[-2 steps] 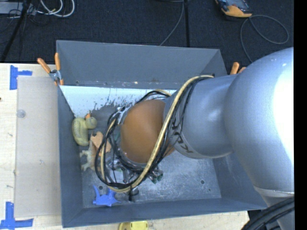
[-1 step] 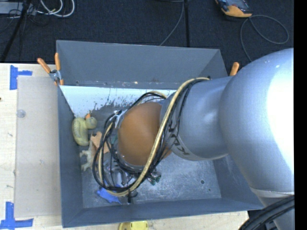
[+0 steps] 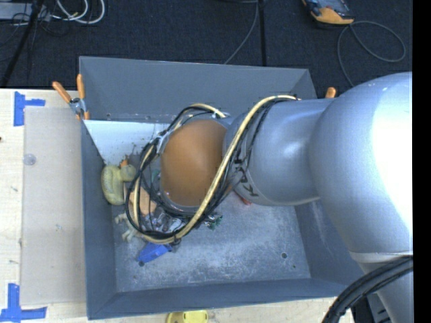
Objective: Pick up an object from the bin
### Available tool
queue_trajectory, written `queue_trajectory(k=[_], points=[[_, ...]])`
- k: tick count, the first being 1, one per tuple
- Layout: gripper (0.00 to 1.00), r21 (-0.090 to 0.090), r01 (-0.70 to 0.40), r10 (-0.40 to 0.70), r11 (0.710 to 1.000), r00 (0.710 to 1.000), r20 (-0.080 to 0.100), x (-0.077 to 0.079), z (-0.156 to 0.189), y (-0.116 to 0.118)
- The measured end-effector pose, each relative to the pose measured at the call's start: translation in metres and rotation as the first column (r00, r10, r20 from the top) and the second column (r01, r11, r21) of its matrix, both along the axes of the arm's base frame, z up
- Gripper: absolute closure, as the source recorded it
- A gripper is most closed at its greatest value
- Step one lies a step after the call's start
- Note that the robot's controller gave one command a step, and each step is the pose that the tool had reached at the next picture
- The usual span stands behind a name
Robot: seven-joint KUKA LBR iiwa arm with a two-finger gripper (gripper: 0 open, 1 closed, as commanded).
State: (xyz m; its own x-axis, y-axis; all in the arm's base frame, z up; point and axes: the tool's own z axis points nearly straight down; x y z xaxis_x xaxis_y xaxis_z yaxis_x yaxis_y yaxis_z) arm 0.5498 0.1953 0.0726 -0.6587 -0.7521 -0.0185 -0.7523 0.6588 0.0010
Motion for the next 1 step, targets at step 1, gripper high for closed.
queue_trajectory(k=[1], points=[[1.0,0.0,0.001,-0.001,1.0,1.0,0.0,0.0,0.0,0.0]])
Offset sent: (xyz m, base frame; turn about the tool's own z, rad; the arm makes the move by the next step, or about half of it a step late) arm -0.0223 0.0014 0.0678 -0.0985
